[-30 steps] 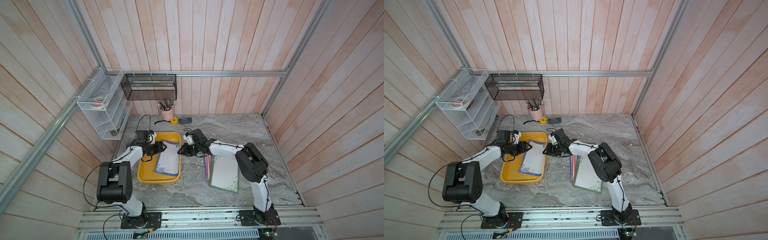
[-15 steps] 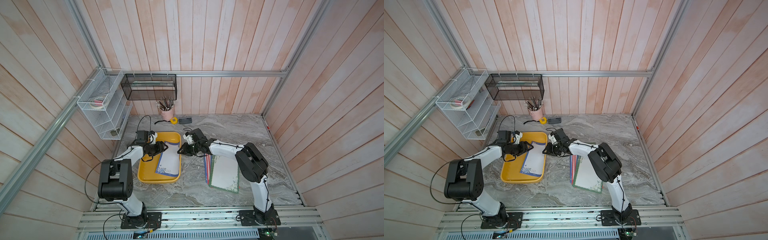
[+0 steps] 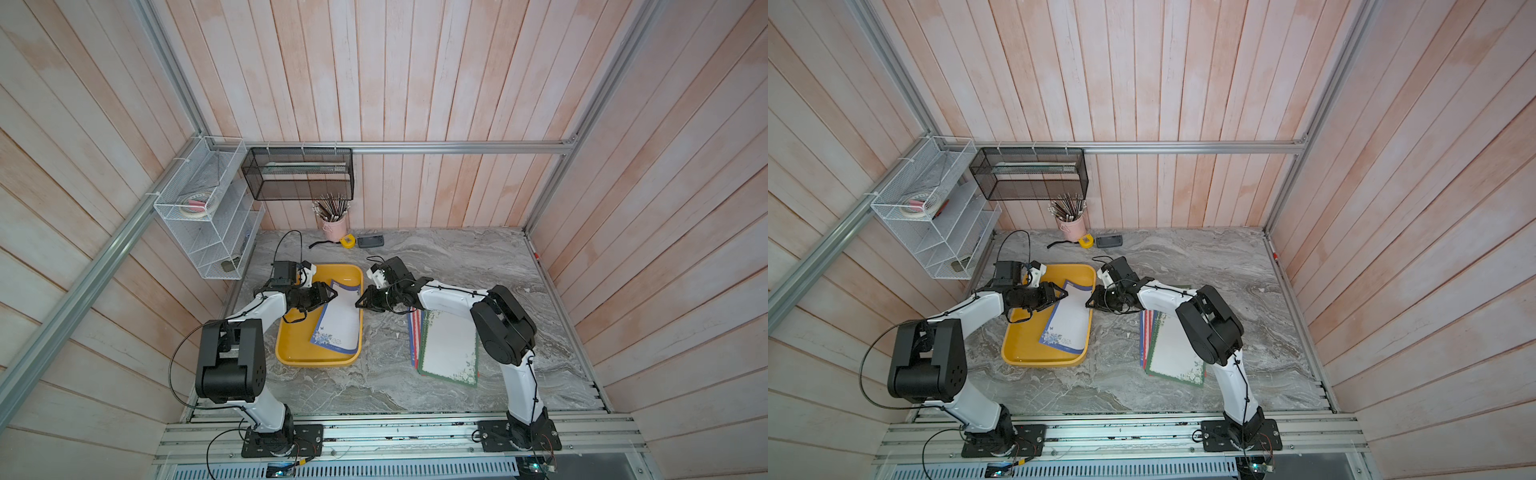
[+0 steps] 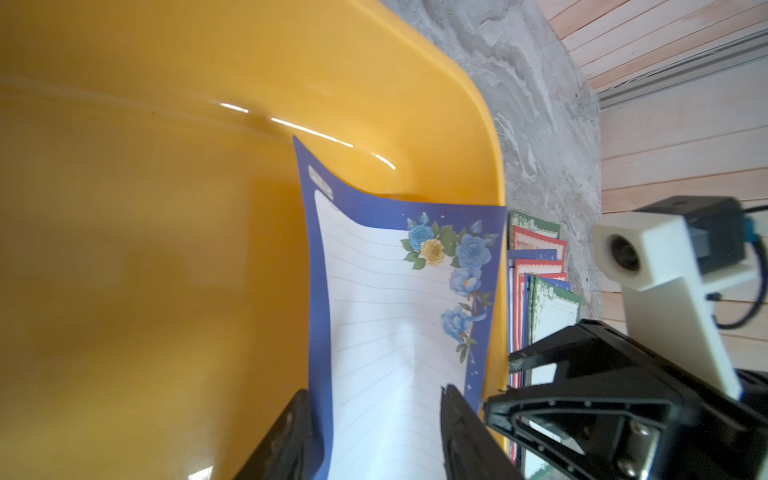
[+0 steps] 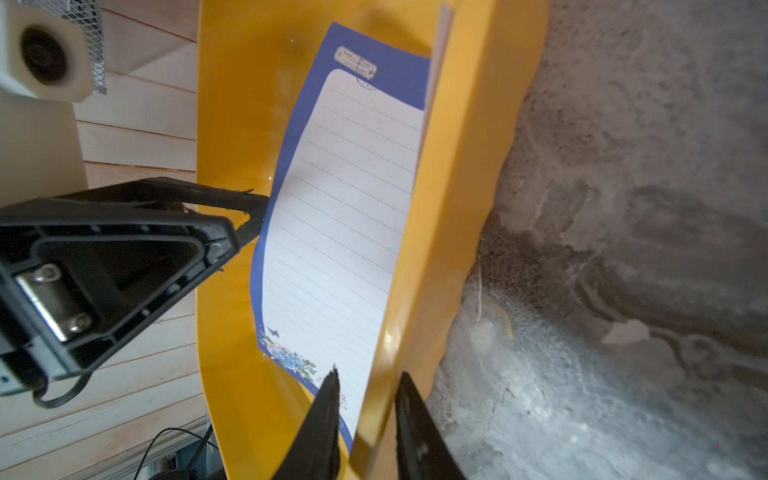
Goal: Take out the stationery paper from the storage box
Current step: Pick up the stationery paper from the storage box.
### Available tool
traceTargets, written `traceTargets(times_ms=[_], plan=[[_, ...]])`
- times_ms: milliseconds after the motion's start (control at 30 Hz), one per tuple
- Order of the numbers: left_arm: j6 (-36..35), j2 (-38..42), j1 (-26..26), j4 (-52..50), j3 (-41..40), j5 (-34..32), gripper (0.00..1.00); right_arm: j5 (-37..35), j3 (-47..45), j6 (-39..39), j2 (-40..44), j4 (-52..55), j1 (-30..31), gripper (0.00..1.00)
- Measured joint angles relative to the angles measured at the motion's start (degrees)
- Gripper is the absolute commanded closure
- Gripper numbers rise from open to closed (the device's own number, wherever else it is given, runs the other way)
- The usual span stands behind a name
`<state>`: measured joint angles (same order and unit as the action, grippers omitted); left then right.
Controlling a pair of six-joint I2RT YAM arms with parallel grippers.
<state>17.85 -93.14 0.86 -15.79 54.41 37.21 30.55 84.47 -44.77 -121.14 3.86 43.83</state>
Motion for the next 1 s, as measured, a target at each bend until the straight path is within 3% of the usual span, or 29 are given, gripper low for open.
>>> traceTargets(times_ms=[267, 500, 633, 700, 767, 833, 1000], plan=[[0.7, 2.4, 0.0, 2.1, -0.9, 3.1, 0.53, 0.0, 0.0, 0.0, 0.0, 0.0, 0.0, 0.75], [0.5, -2.2, -1.4, 1.2, -0.5, 3.4, 0.53, 0.0, 0.0, 0.0, 0.0, 0.0, 0.0, 0.75], [-0.5, -3.4, -2.3, -0.7, -0.3, 2.8, 0.69, 0.0, 0.0, 0.0, 0.0, 0.0, 0.0, 0.73], [-1.1, -3.3, -2.4, -1.4, 0.2, 2.1, 0.76, 0.1, 0.0, 0.2, 0.0, 0.0, 0.0, 0.62], [-1.9, -2.1, -2.4, -1.5, 0.3, 0.7, 0.9, 0.3, 0.0, 0.5, 0.0, -0.1, 0.0, 0.51], [-2.5, 0.5, -2.3, -1.8, 0.3, -0.6, 1.0, 0.0, -0.1, 1.1, 0.6, -0.1, -0.1, 0.45], [-3.3, 10.3, -2.2, -2.9, 1.8, -2.9, 1.0, -1.2, -2.0, 2.7, 7.6, -0.9, -1.0, 0.38]])
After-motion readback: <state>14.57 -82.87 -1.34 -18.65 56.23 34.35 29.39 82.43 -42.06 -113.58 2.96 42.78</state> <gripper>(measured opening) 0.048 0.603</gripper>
